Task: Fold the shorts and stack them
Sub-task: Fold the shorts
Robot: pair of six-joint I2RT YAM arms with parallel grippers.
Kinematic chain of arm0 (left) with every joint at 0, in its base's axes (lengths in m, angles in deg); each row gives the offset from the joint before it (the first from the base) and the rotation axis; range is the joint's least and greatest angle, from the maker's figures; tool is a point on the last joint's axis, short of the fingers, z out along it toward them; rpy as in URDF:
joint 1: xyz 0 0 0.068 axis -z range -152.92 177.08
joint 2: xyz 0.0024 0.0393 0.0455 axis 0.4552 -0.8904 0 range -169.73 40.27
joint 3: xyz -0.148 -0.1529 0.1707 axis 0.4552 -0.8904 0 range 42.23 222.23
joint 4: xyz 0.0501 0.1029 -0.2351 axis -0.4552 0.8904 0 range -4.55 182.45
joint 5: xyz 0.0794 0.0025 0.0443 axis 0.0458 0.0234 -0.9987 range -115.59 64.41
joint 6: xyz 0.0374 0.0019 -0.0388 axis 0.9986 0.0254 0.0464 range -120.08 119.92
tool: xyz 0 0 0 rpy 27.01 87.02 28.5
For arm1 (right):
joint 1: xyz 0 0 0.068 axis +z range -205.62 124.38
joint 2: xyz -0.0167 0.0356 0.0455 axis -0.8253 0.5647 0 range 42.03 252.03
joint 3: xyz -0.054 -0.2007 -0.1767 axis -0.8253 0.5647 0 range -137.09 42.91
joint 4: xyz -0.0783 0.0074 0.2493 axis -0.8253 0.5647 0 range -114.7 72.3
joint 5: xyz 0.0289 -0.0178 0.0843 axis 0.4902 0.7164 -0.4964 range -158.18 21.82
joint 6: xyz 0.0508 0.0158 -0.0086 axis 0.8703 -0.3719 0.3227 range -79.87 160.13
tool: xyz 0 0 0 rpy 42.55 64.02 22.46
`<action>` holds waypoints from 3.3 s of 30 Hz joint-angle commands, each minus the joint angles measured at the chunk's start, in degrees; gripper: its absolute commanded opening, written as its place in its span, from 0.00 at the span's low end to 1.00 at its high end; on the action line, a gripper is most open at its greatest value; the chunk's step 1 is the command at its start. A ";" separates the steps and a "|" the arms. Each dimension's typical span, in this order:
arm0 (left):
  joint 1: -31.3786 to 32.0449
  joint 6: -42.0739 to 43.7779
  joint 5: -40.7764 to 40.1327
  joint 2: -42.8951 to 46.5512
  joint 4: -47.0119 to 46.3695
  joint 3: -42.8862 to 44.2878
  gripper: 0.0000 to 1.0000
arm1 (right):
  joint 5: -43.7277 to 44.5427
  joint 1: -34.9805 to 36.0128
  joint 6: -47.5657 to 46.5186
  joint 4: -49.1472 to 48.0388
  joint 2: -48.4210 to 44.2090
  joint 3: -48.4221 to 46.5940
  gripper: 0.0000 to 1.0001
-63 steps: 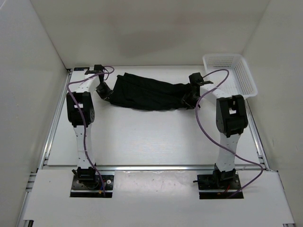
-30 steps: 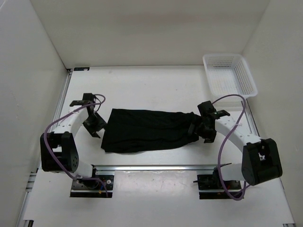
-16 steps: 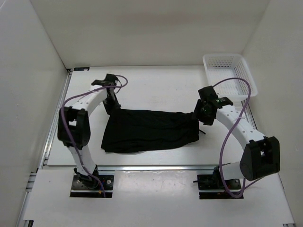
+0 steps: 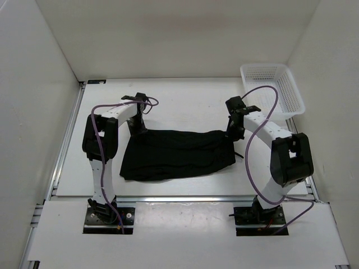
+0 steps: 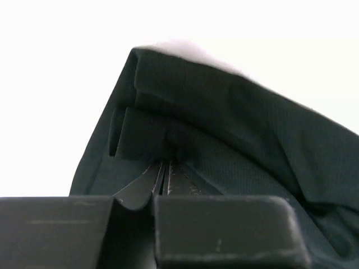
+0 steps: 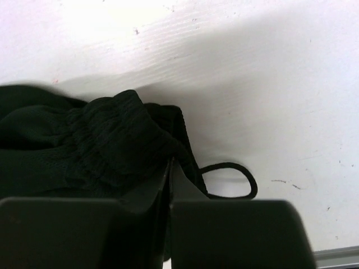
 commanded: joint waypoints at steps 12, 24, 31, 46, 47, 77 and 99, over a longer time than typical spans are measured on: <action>-1.18 -2.08 -6.72 5.79 0.89 2.54 0.10 | 3.33 -1.38 -2.22 1.55 -2.24 -4.50 0.14; -3.55 -1.55 -4.70 5.54 4.32 12.63 0.10 | -1.23 2.47 -0.02 4.27 -14.29 -1.78 0.37; -4.78 -0.32 -1.62 -2.19 7.30 21.51 0.10 | -4.31 6.53 1.65 0.24 -4.56 -5.29 0.05; -8.04 0.82 1.01 -10.20 9.24 30.40 0.20 | 3.06 2.13 5.43 -2.85 20.07 -16.02 0.00; -8.04 0.82 1.01 -10.20 9.24 30.40 0.24 | 3.07 2.13 5.95 -2.15 19.03 -16.02 0.00; -14.98 0.74 2.86 16.09 -3.14 -11.34 0.80 | -18.63 -6.29 7.00 -9.96 -21.24 22.03 1.00; -15.51 0.21 3.39 12.13 -4.73 -11.78 0.79 | -27.96 -10.70 24.32 -33.26 -12.37 34.17 0.69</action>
